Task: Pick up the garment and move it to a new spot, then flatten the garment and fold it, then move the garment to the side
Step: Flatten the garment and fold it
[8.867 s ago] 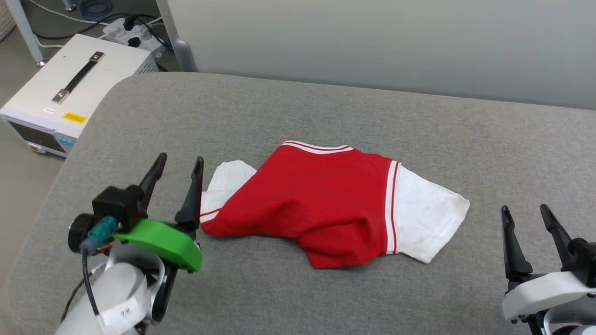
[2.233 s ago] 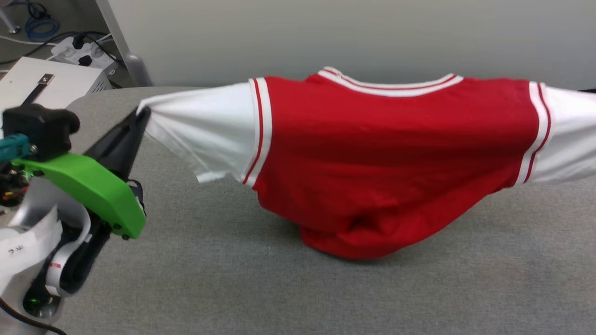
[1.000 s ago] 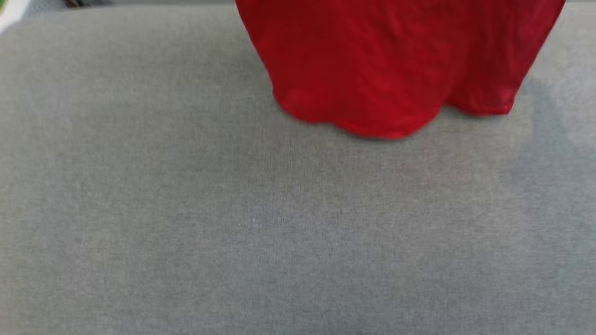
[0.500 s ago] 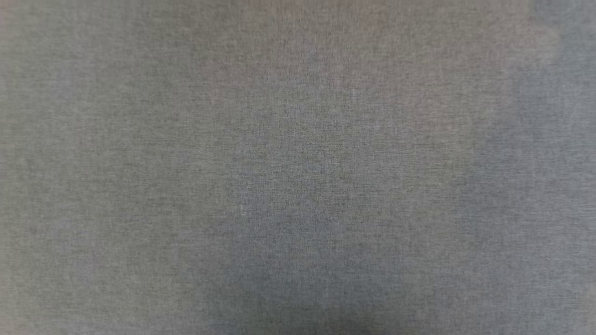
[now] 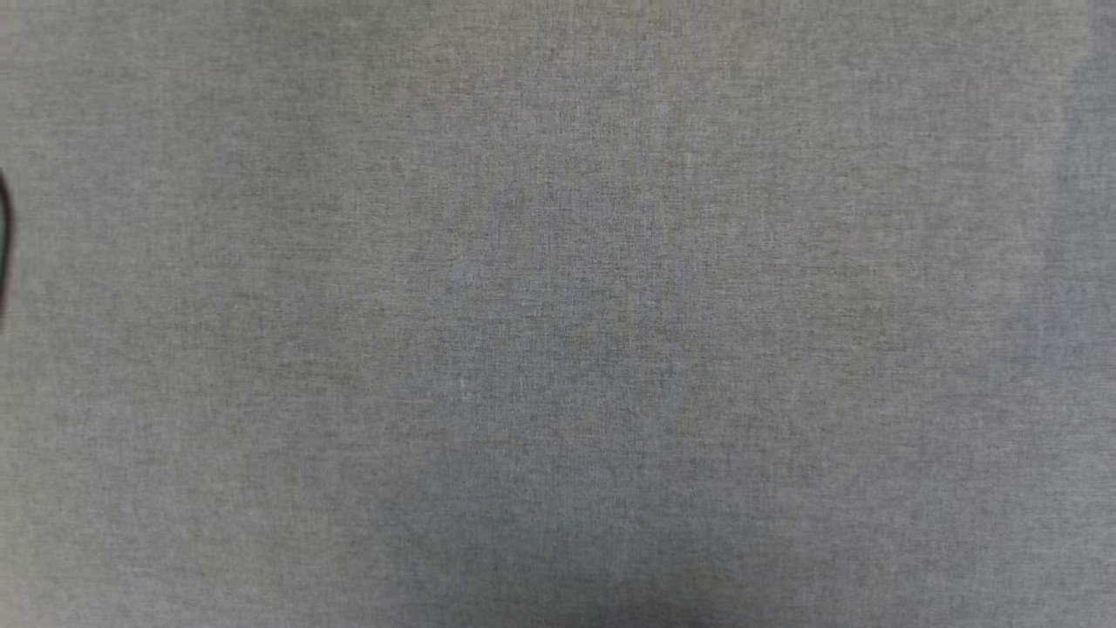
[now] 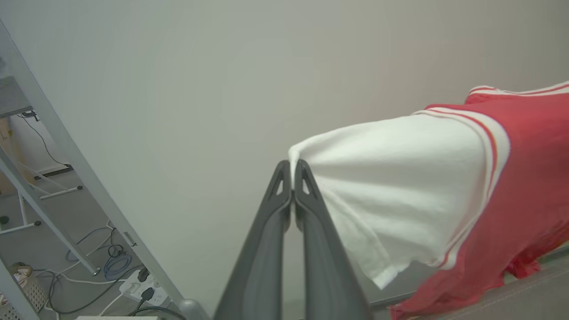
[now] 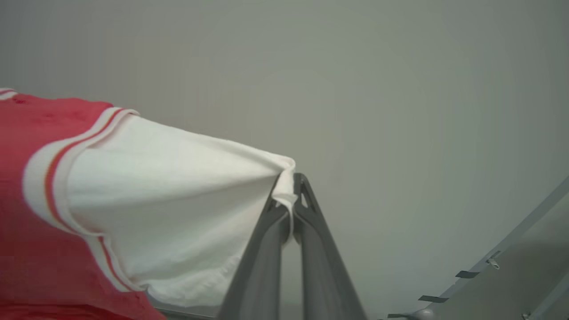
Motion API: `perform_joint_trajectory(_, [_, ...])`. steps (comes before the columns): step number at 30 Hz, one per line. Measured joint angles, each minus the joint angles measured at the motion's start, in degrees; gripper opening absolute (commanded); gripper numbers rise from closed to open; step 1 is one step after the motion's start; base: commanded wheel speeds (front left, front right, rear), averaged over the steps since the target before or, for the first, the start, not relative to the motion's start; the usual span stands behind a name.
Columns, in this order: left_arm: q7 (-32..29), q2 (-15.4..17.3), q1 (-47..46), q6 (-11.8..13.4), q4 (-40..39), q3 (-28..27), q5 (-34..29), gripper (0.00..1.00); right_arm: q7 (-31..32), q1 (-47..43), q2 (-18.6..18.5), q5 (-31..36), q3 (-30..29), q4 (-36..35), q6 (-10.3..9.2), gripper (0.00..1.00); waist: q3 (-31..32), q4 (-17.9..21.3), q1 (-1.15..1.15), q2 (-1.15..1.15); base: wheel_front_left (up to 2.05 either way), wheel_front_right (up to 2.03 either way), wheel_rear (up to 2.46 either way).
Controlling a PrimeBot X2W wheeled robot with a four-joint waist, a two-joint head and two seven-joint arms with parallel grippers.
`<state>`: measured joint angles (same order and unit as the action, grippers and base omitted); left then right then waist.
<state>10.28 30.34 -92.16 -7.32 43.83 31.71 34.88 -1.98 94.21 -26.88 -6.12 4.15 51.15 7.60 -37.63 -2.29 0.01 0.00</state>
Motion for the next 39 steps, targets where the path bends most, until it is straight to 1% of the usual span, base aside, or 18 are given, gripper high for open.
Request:
perform_joint_trajectory(4, [1.86, -1.34, 6.10, 0.00, 0.18, 2.64, 2.75, 0.00, -2.29, -4.83, 0.04, -2.70, 1.31, 1.62, 0.00, 0.00, 1.72, -0.22, 0.00, 0.00, 0.00, 0.00, 0.00])
perform_joint_trajectory(6, [2.36, -1.43, 9.35, -0.01, 0.07, 3.77, 3.97, 0.00, -3.09, -7.90, 0.05, -4.23, 1.96, 2.00, 0.00, 0.00, 2.81, -0.26, 0.00, 0.00, 0.00, 0.00, 0.00])
perform_joint_trajectory(12, [3.31, -1.02, 21.42, -0.01, -0.63, 6.51, 8.69, 0.00, -3.80, -19.38, 0.18, -11.60, 6.56, 1.85, 0.00, 0.00, 7.25, -0.24, -0.01, 0.00, 0.00, 0.00, 0.00])
perform_joint_trajectory(17, [3.33, -0.14, 31.55, -0.01, -1.49, 8.93, 11.66, 0.00, -2.42, -29.63, -1.38, -18.96, 10.89, -1.30, 0.00, 0.00, 11.75, -0.08, -0.01, 0.00, 0.00, 0.00, 0.00])
perform_joint_trajectory(23, [2.71, 0.60, 42.45, -0.01, -3.30, 11.52, 14.28, 0.00, 0.53, -43.03, -4.85, -28.67, 16.34, -9.18, 0.00, 0.00, 17.17, 0.01, -0.01, 0.00, 0.00, 0.00, 0.00])
perform_joint_trajectory(27, [1.85, 0.97, 49.65, 0.00, -4.90, 12.85, 15.49, 0.00, 2.02, -52.49, -8.54, -34.19, 19.56, -15.36, 0.00, 0.00, 20.71, -0.01, -0.01, 0.00, 0.00, 0.00, 0.00])
perform_joint_trajectory(29, [1.51, 1.25, 52.67, 0.10, -5.72, 13.43, 16.19, 0.00, 2.50, -56.37, -10.34, -35.64, 20.71, -17.67, 0.00, 0.00, 22.26, -0.01, -0.01, 0.00, 0.00, 0.00, 0.00])
perform_joint_trajectory(33, [1.24, 2.22, 58.48, 1.24, -7.46, 14.69, 16.99, 0.00, 2.83, -63.41, -13.48, -38.57, 22.43, -22.01, 0.00, 0.00, 25.37, -0.01, -0.01, 0.00, 0.00, 0.00, 0.00])
perform_joint_trajectory(34, [1.24, 2.29, 59.81, 1.60, -7.89, 14.75, 17.22, 0.00, 2.81, -65.10, -14.28, -38.69, 23.08, -23.27, -0.01, 0.00, 26.13, -0.01, -0.01, 0.00, 0.00, 0.00, 0.00])
perform_joint_trajectory(37, [1.29, 2.53, 63.38, 2.57, -9.28, 15.00, 17.91, 0.00, 2.33, -69.77, -18.07, -36.86, 27.42, -28.31, 0.00, 0.00, 28.12, 0.01, -0.01, 0.00, 0.00, 0.00, 0.00])
perform_joint_trajectory(39, [1.29, 3.01, 65.68, 2.93, -10.25, 15.52, 18.11, 0.00, 2.14, -72.63, -19.35, -37.56, 27.87, -29.76, -0.01, 0.00, 29.24, 0.03, -0.01, 0.00, 0.00, 0.00, 0.00])
